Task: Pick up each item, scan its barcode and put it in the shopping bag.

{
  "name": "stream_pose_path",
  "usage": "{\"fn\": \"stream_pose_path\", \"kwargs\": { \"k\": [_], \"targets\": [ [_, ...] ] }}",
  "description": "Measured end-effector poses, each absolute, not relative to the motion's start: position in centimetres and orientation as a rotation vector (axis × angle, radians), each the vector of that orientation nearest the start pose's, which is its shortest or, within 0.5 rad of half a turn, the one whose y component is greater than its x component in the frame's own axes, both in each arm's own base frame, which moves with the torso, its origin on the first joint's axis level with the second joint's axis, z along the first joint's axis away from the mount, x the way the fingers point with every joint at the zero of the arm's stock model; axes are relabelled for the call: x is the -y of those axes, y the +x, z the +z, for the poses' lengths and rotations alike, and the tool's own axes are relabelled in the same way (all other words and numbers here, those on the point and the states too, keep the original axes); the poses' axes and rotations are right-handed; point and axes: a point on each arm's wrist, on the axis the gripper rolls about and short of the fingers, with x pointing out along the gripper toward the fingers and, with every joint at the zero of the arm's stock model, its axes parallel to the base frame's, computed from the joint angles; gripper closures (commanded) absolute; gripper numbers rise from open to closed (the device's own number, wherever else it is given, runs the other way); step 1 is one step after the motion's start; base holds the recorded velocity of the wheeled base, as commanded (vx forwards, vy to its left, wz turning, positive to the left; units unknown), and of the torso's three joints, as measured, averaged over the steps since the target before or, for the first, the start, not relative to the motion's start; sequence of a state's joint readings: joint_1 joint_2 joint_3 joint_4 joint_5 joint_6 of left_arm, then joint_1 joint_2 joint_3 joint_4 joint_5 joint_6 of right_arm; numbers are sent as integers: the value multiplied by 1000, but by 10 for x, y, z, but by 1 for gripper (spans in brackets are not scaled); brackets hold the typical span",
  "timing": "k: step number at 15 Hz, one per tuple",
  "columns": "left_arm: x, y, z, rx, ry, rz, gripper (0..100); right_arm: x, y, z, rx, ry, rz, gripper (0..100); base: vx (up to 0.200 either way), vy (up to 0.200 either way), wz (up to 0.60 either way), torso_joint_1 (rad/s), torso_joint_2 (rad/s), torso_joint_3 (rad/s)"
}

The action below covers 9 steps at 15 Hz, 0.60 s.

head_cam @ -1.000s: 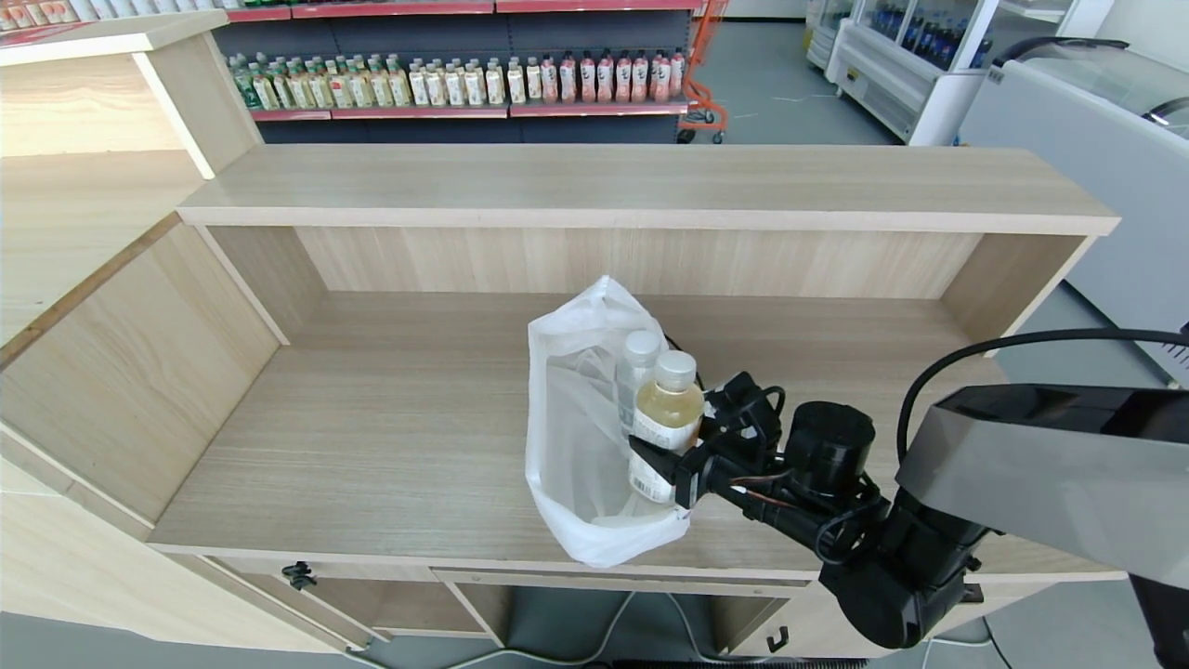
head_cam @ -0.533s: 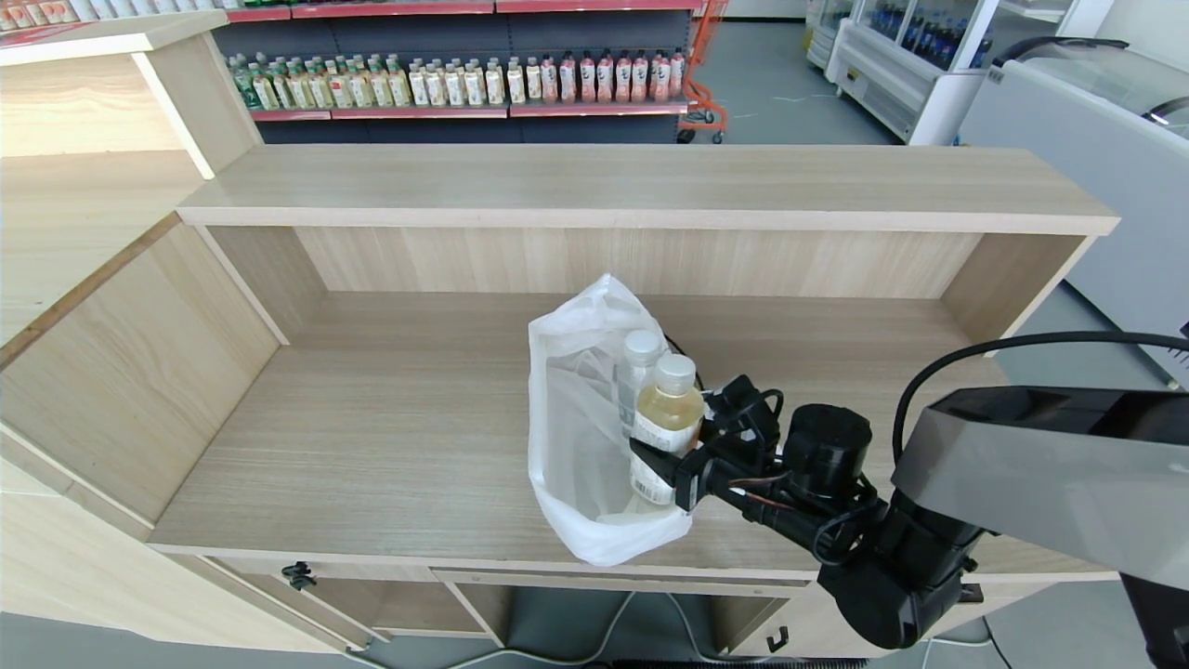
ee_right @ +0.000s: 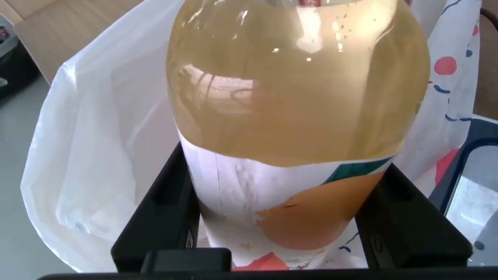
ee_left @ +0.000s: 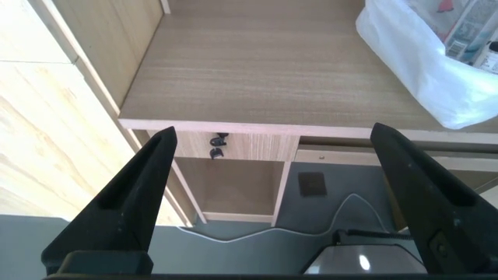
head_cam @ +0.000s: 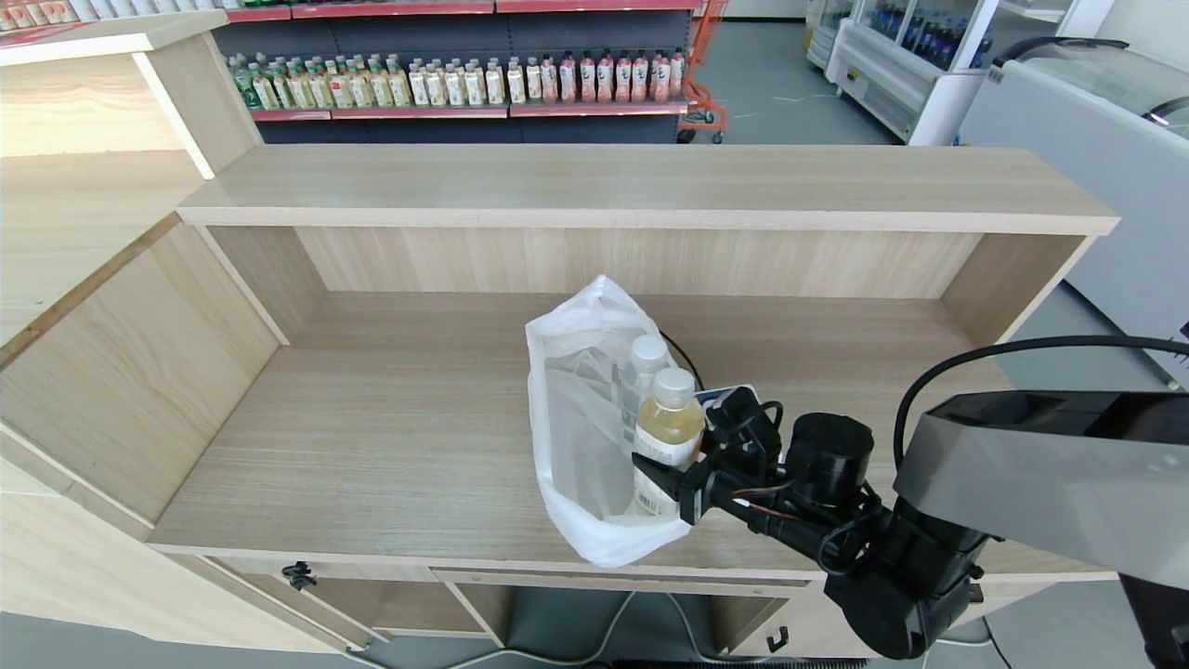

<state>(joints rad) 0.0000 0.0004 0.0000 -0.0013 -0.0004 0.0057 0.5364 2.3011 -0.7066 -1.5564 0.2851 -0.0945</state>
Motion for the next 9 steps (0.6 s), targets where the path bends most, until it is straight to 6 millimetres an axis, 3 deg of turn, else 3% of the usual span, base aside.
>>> {"fn": "stream_pose_path", "kwargs": {
  "k": [9],
  "targets": [
    [0,-23,76,1,8,-1,0,-188,317,40,2,-154,807,100,0,0,0,0,0,0]
  ]
}}
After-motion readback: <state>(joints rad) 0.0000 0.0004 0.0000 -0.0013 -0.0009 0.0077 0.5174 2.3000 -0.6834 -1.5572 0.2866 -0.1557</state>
